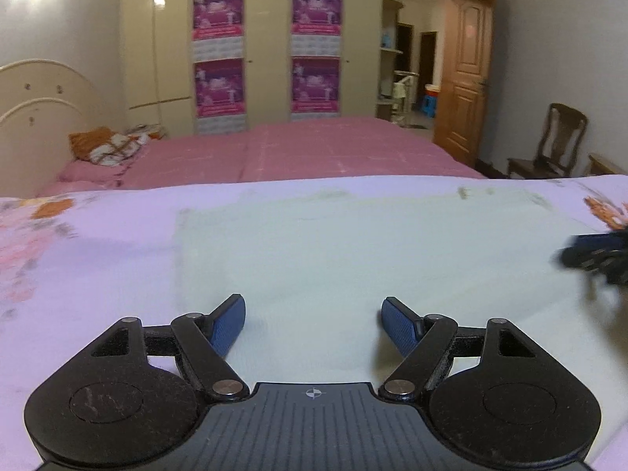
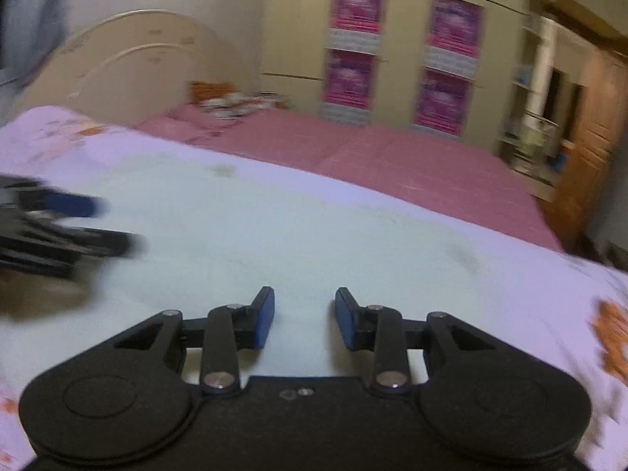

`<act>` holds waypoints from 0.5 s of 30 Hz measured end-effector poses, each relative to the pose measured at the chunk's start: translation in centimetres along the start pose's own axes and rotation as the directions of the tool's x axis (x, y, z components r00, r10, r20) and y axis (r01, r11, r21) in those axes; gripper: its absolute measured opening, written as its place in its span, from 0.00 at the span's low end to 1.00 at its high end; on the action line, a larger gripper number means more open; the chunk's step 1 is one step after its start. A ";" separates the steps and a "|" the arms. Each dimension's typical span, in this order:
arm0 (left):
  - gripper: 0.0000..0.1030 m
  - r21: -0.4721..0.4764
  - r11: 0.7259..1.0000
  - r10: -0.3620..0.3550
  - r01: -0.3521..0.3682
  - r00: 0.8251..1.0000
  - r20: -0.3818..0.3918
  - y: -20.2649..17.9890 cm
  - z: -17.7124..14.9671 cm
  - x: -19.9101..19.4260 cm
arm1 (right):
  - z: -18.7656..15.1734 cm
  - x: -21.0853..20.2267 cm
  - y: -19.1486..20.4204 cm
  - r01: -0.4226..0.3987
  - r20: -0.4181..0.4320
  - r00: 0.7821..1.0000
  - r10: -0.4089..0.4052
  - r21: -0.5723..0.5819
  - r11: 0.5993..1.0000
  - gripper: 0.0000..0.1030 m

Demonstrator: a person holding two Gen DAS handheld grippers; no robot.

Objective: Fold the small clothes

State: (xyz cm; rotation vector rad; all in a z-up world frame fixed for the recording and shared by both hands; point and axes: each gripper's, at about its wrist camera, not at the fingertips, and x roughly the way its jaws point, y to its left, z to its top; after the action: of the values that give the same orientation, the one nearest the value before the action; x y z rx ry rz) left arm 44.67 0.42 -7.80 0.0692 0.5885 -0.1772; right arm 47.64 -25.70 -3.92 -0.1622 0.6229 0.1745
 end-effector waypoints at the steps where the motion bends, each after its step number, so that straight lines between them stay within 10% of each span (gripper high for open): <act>1: 0.74 -0.001 1.000 0.011 -0.011 1.000 -0.004 0.6 0.0 -0.2 | -0.6 -0.2 -1.7 0.027 -0.006 1.000 -0.027 0.051 0.998 0.31; 15: 0.74 0.068 0.996 -0.059 0.061 0.998 -0.027 -8.6 1.0 0.7 | -0.8 -0.8 4.1 -0.057 -0.007 0.998 0.057 -0.038 0.998 0.33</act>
State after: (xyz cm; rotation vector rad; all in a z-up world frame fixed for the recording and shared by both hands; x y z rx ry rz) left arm 44.17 -8.25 -7.51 0.1208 0.6097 -0.2556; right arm 45.64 -21.97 -4.51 -0.1817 0.6310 0.2409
